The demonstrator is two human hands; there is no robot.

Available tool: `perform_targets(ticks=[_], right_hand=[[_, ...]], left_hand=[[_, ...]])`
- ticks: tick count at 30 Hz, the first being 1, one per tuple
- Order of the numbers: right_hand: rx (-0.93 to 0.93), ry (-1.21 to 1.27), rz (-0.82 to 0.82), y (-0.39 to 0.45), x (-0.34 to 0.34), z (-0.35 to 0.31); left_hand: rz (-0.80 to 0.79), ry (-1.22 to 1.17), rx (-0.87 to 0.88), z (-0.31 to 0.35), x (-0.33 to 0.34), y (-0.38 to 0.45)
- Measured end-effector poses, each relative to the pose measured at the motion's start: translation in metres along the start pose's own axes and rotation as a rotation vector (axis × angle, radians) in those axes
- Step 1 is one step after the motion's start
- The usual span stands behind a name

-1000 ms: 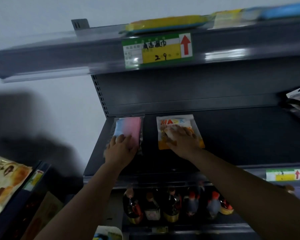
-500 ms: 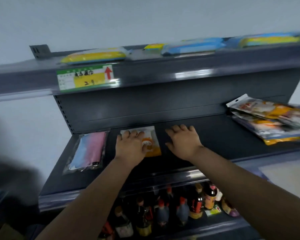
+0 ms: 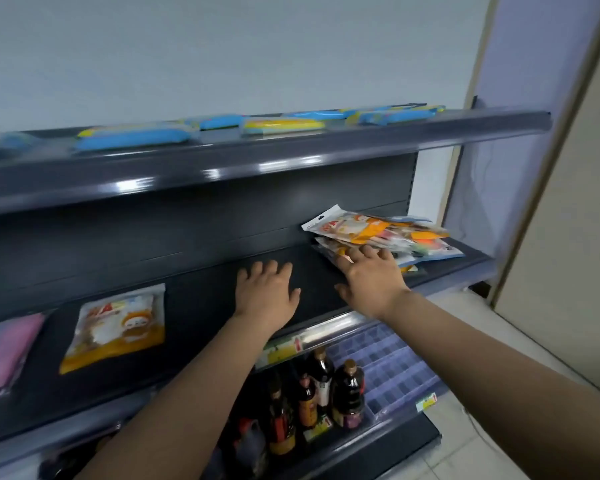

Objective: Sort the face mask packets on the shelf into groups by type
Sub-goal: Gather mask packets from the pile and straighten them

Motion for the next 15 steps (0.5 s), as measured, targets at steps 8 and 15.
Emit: perform_targets(ticks=[8, 15], right_hand=[[0.11, 0.075, -0.004, -0.018, 0.001, 0.102], [0.159, 0.107, -0.021, 0.004, 0.02, 0.164]], left_hand=[[0.005, -0.021, 0.031, 0.084, -0.01, 0.038], [0.005, -0.055, 0.014, 0.119, -0.003, 0.092]])
Point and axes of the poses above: each hand's wrist, its own y-axis towards the middle knuckle, its own x-axis out of the palm, z = x × y, the point moved 7 cm from there along y, towards the middle knuckle, and after that the axes turned 8 degrees about y, right-handed, at the moved point
